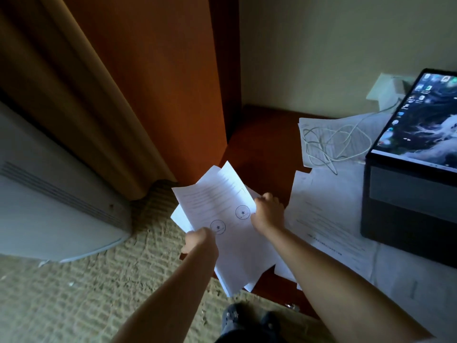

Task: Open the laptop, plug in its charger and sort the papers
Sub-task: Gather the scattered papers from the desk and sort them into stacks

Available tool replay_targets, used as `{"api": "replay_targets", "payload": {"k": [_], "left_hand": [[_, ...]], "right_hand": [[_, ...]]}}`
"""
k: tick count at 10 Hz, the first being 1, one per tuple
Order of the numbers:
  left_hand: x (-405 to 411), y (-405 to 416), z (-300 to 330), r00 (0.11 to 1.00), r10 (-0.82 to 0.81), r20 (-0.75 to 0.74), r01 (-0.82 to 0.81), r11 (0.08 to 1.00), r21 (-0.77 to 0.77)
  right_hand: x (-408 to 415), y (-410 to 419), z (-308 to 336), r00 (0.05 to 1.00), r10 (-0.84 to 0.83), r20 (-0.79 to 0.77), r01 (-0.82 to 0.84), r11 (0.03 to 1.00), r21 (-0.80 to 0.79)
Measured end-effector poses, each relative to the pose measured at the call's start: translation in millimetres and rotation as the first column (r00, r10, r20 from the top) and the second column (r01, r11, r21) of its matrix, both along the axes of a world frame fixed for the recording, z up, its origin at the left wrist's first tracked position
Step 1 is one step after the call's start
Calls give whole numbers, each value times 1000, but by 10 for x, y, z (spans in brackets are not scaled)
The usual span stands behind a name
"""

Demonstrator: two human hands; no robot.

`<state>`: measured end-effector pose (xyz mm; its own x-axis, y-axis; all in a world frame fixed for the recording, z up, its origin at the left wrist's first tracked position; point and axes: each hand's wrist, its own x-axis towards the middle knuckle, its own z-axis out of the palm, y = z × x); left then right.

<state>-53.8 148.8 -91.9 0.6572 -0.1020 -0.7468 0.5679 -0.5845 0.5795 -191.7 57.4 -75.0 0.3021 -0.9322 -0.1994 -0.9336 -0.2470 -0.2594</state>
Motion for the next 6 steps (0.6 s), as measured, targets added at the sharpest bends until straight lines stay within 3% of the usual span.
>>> {"api": "replay_targets", "payload": {"k": [1,2,4,6], "left_hand": [[-143,-2,310,999,21,50,-17,997,-77],[-196,8,308,989,61,138,-60,998,-11],[-248,-51,311,908,-191,373,158,981,115],[-178,-53,298,823,-400,404,370,916,154]], "right_hand": [[-1,33,-24,1000,-2,2,2,1000,-20],[-48,71,-57,1000,-24,-2,24,1000,5],[-137,134,-47,986,-142,84,139,989,42],[-210,317,-70,982,-160,96,160,987,11]]}}
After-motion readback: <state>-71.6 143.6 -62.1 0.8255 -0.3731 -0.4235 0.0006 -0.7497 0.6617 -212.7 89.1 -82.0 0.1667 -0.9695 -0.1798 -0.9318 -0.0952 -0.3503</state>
